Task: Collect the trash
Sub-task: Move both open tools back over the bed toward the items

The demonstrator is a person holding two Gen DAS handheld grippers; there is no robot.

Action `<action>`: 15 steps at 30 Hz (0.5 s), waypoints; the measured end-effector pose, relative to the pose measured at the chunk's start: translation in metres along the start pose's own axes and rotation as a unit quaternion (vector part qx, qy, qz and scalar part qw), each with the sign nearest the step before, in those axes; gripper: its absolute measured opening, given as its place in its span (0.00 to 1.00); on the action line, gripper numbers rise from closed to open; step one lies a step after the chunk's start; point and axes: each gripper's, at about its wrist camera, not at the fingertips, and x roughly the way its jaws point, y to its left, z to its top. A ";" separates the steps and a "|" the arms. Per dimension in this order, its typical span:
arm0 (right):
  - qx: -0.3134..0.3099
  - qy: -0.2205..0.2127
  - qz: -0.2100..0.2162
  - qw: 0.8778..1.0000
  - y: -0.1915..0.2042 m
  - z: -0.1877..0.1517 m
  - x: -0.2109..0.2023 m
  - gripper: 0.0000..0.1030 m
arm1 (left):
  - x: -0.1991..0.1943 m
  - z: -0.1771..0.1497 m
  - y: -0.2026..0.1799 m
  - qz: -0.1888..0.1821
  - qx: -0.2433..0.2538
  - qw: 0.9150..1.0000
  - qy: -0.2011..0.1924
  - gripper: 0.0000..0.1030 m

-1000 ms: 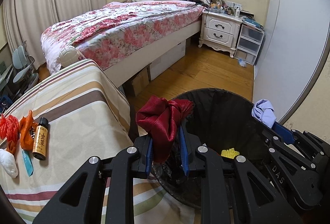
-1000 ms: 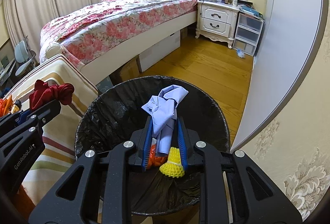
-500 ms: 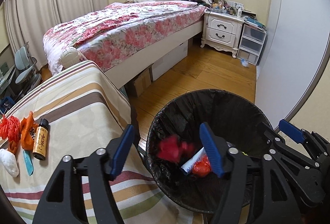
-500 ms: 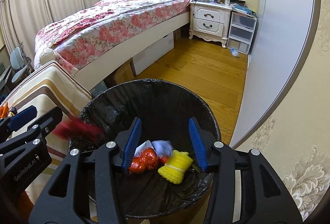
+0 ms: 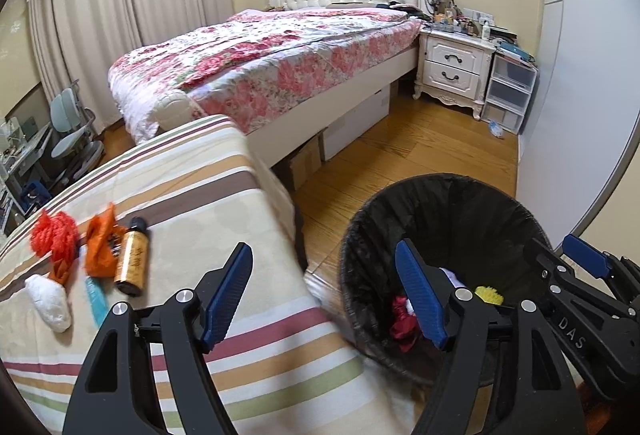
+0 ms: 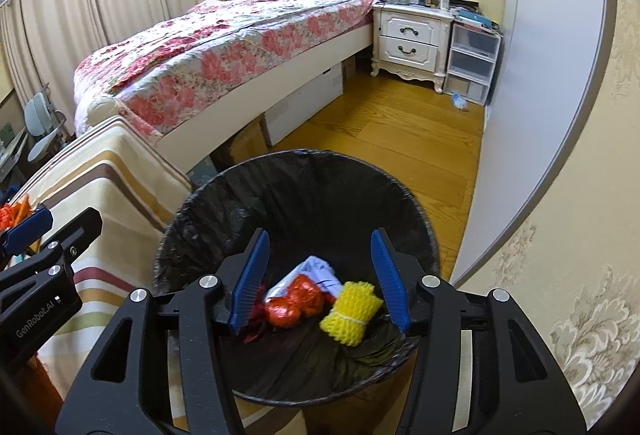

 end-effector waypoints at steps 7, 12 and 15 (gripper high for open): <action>-0.050 0.014 0.061 0.997 0.066 -0.012 -0.008 0.52 | -0.018 -0.023 0.055 0.053 -0.026 0.998 0.000 0.70; -0.099 0.022 0.102 0.990 0.121 -0.020 -0.015 0.52 | -0.029 -0.042 0.104 0.093 -0.064 0.994 0.007 0.70; -0.126 0.027 0.123 0.984 0.152 -0.023 -0.017 0.52 | -0.036 -0.054 0.133 0.121 -0.089 0.989 0.011 0.70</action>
